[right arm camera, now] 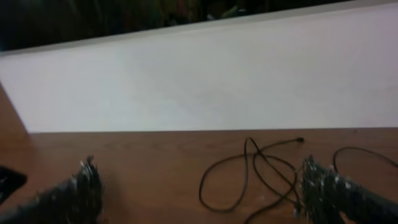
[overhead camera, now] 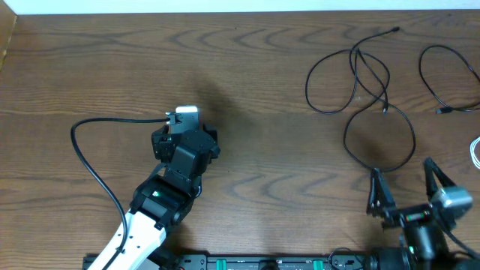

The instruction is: Untangle cables

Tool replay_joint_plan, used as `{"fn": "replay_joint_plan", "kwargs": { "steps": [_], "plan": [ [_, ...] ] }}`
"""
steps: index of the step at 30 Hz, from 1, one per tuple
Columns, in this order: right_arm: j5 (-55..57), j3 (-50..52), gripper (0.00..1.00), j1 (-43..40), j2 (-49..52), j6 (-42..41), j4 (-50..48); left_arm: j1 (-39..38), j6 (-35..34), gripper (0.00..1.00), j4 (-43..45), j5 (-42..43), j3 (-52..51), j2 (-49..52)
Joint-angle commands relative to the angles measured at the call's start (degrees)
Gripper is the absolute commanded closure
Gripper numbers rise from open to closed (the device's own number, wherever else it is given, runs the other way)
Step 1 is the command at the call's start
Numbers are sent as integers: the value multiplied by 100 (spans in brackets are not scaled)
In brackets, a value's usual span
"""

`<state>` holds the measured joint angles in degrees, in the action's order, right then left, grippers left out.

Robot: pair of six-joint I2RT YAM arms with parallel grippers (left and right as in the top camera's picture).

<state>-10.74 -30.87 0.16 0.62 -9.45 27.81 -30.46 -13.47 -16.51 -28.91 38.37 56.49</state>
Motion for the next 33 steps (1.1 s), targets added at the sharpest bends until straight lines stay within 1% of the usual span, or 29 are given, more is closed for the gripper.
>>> {"fn": "replay_joint_plan", "kwargs": {
  "steps": [1,3,13,22,30,33],
  "plan": [
    [243,654,1,-42,-26,-35,-415,17,35,10,-17,-138,11,11],
    [247,1150,1,-61,-26,-35,-970,17,35,10,-17,-138,11,11],
    [487,2288,1,-61,-31,-31,-2686,17,35,10,-17,-136,11,11],
    [527,3025,1,-61,-31,-35,-3836,17,35,10,-17,-136,11,11],
    [529,3056,1,-68,-33,-33,-3864,17,35,10,-17,-136,11,11],
    [542,3056,1,-68,-33,-28,-3711,17,35,11,-17,-136,11,11]
  ]
}}
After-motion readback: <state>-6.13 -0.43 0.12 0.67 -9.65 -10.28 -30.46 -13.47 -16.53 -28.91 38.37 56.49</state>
